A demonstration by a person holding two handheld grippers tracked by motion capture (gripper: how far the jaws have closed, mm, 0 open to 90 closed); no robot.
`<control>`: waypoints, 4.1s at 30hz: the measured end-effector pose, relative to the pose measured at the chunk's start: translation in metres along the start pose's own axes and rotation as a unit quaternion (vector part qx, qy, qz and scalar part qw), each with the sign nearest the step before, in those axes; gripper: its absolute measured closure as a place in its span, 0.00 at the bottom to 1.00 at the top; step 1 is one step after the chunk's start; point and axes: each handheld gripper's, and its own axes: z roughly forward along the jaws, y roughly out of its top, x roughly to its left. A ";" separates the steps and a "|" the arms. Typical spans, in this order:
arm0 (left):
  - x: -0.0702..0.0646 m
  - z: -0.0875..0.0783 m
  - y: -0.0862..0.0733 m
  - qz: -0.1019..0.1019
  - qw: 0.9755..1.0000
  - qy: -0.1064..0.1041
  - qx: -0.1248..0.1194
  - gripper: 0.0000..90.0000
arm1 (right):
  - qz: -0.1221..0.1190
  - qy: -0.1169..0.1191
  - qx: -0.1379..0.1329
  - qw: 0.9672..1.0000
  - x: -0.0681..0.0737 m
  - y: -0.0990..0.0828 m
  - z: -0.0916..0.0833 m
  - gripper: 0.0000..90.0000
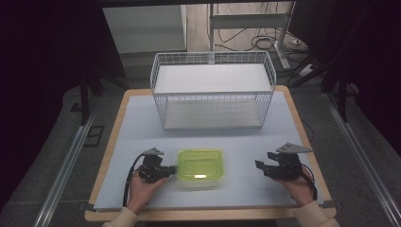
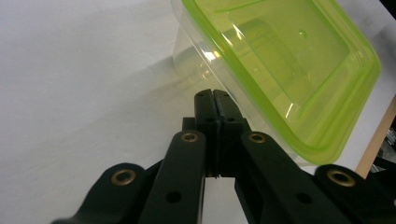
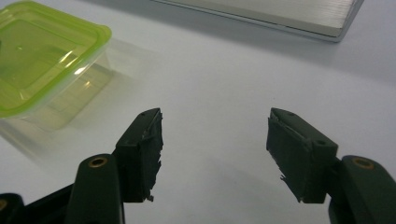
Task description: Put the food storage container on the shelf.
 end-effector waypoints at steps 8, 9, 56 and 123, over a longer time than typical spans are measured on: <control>-0.008 0.014 0.010 0.005 1.000 -0.005 0.007 1.00 | -0.004 0.003 0.000 1.000 0.001 0.000 0.001 0.40; -0.009 0.016 0.010 0.005 1.000 -0.005 0.008 1.00 | -0.004 0.003 0.000 1.000 0.001 0.000 0.001 0.40; -0.007 -0.050 -0.002 -0.074 0.993 -0.063 -0.074 0.37 | 0.022 0.142 -0.007 0.990 0.024 0.010 0.003 0.34; -0.008 0.008 0.013 -0.118 0.985 -0.125 -0.028 0.90 | 0.203 0.237 0.064 0.948 0.025 0.022 0.058 0.90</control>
